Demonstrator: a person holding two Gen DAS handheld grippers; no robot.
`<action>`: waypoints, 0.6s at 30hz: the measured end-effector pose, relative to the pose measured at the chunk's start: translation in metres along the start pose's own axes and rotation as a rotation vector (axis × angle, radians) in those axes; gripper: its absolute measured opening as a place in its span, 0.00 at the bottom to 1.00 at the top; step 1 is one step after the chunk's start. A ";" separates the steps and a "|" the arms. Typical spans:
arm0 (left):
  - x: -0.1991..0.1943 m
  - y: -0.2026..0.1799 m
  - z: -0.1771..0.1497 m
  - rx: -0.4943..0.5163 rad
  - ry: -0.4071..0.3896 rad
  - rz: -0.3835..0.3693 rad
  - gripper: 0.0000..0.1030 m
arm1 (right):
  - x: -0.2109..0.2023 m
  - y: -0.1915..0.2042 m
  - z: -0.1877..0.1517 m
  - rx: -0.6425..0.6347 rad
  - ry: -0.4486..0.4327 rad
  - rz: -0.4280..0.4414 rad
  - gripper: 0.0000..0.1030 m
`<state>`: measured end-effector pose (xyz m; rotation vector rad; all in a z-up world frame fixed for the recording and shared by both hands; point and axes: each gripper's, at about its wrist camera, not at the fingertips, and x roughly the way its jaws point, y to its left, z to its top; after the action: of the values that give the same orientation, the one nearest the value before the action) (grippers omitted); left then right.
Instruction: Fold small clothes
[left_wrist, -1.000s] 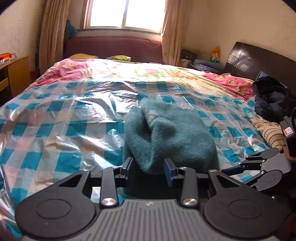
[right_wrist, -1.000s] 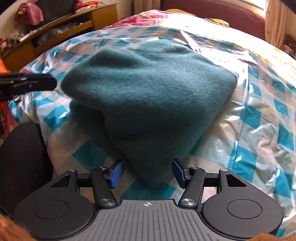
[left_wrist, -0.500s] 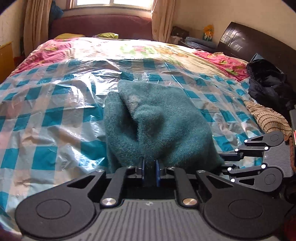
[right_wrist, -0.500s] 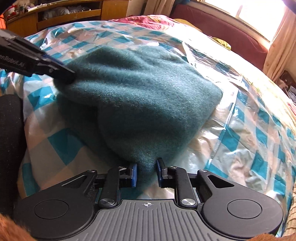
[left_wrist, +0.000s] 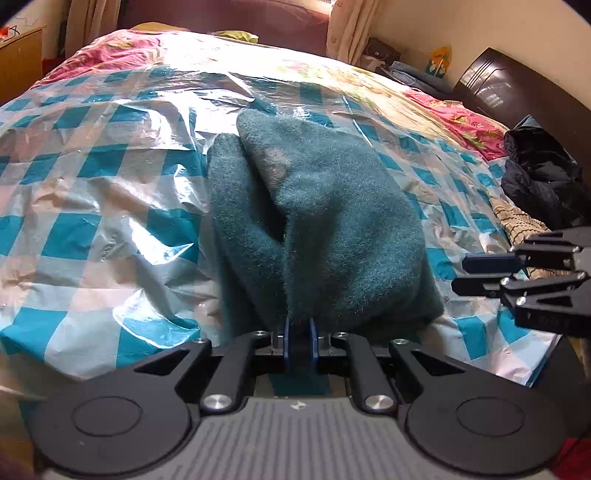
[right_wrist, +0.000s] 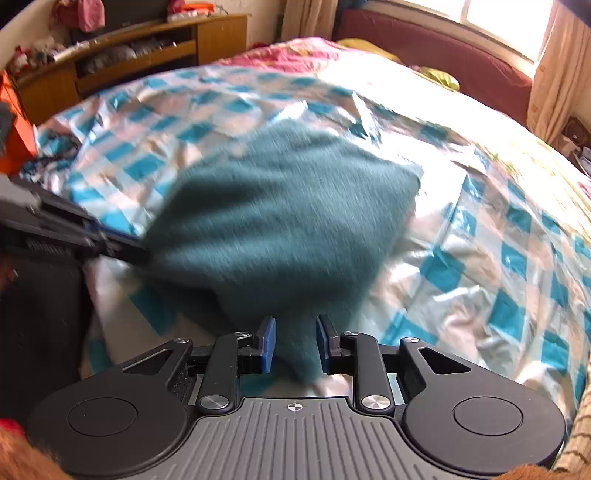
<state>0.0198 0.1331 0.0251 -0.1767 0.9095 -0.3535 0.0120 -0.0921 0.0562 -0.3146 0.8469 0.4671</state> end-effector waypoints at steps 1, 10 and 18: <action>0.000 -0.002 -0.001 0.006 -0.013 0.000 0.18 | -0.001 0.000 0.014 0.031 -0.031 0.025 0.32; -0.003 -0.009 -0.009 0.033 -0.087 0.000 0.20 | 0.105 0.035 0.118 0.104 -0.029 0.055 0.58; -0.030 0.040 0.007 -0.057 -0.201 -0.038 0.26 | 0.117 0.031 0.109 0.085 0.045 -0.030 0.19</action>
<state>0.0174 0.1817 0.0392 -0.2774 0.7187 -0.3384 0.1328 0.0141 0.0317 -0.2602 0.9019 0.3962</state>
